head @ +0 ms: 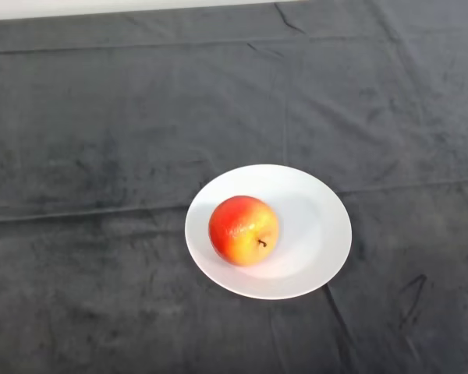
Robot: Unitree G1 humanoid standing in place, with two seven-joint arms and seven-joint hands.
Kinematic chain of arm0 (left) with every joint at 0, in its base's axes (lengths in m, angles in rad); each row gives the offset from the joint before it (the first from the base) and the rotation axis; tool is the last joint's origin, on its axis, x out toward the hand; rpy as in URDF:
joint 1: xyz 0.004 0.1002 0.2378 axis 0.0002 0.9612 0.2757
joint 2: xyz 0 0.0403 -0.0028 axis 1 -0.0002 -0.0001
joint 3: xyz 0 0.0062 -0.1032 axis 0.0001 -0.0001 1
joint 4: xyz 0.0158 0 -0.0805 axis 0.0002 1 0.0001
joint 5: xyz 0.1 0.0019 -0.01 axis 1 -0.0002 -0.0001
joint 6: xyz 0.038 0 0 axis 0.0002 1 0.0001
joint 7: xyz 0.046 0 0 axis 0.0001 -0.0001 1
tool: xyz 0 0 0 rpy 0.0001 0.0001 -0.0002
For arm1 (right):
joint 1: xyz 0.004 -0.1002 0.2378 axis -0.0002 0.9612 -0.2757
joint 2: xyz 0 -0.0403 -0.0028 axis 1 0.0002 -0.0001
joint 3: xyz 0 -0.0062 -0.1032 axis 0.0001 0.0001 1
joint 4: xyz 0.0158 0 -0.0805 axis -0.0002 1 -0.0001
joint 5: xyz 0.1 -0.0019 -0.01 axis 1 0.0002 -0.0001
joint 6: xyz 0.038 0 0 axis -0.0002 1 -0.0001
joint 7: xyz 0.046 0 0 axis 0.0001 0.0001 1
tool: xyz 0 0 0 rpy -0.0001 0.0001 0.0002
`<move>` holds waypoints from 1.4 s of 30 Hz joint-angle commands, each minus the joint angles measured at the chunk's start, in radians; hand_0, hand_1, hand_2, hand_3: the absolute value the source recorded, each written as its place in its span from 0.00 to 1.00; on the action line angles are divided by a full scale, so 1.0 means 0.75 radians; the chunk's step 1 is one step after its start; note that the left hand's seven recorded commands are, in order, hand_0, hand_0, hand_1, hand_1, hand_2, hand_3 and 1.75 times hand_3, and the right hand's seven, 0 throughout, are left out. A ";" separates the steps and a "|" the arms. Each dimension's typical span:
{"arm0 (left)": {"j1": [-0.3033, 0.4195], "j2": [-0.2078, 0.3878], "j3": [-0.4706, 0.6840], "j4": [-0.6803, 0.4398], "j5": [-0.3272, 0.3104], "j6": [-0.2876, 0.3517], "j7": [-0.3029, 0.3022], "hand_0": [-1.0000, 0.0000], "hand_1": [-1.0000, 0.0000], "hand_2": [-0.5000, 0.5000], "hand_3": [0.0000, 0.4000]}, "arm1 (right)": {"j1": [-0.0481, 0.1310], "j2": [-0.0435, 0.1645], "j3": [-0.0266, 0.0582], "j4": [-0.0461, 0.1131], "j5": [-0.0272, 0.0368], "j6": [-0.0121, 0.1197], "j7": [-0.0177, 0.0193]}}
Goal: Move the apple to the plate
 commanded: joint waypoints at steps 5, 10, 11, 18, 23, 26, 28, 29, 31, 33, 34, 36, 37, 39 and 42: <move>-0.077 0.066 0.003 0.038 -0.009 -0.028 -0.005 1.00 1.00 0.50 0.00 | 0.020 -0.010 0.001 0.047 -0.0022 0.002 -0.0010; -0.076 0.066 0.003 0.035 -0.010 -0.026 -0.006 1.00 1.00 0.50 0.00 | 0.020 -0.010 0.001 0.047 -0.0021 0.002 -0.0010; -0.075 0.066 0.003 0.034 -0.011 -0.026 -0.006 1.00 1.00 0.50 0.00 | 0.020 -0.010 0.001 0.047 -0.0020 0.002 -0.0010; -0.073 0.067 0.003 0.031 -0.012 -0.025 -0.008 1.00 1.00 0.50 0.00 | 0.020 -0.010 0.001 0.047 -0.0018 0.002 -0.0011; -0.072 0.066 0.004 0.029 -0.012 -0.025 -0.007 1.00 1.00 0.50 0.00 | 0.020 -0.010 0.001 0.047 -0.0016 0.002 -0.0011; -0.071 0.066 0.004 0.029 -0.012 -0.026 -0.007 1.00 1.00 0.50 0.00 | 0.020 -0.010 0.002 0.047 -0.0015 0.002 -0.0011; -0.070 0.066 0.004 0.029 -0.012 -0.026 -0.007 1.00 1.00 0.50 0.00 | 0.020 -0.010 0.002 0.047 -0.0015 0.002 -0.0011; -0.070 0.065 0.004 0.029 -0.012 -0.026 -0.007 1.00 1.00 0.50 0.00 | 0.020 -0.010 0.002 0.047 -0.0015 0.002 -0.0012; -0.070 0.065 0.004 0.029 -0.012 -0.027 -0.006 1.00 1.00 0.50 0.00 | 0.020 -0.010 0.002 0.047 -0.0014 0.002 -0.0012; -0.070 0.065 0.004 0.030 -0.012 -0.028 -0.006 1.00 1.00 0.50 0.00 | 0.020 -0.010 0.002 0.047 -0.0014 0.002 -0.0012; -0.070 0.065 0.004 0.030 -0.012 -0.028 -0.006 1.00 1.00 0.50 0.00 | 0.020 -0.010 0.002 0.047 -0.0013 0.002 -0.0012; -0.070 0.065 0.004 0.031 -0.012 -0.028 -0.006 1.00 1.00 0.50 0.00 | 0.020 -0.010 0.002 0.047 -0.0013 0.002 -0.0012; -0.070 0.064 0.004 0.030 -0.012 -0.028 -0.006 1.00 1.00 0.50 0.00 | 0.020 -0.010 0.002 0.047 -0.0013 0.002 -0.0012; -0.070 0.064 0.004 0.030 -0.012 -0.028 -0.006 1.00 1.00 0.50 0.00 | 0.020 -0.010 0.002 0.047 -0.0012 0.002 -0.0012; -0.070 0.064 0.004 0.029 -0.012 -0.027 -0.006 1.00 1.00 0.50 0.00 | 0.020 -0.010 0.002 0.047 -0.0011 0.002 -0.0012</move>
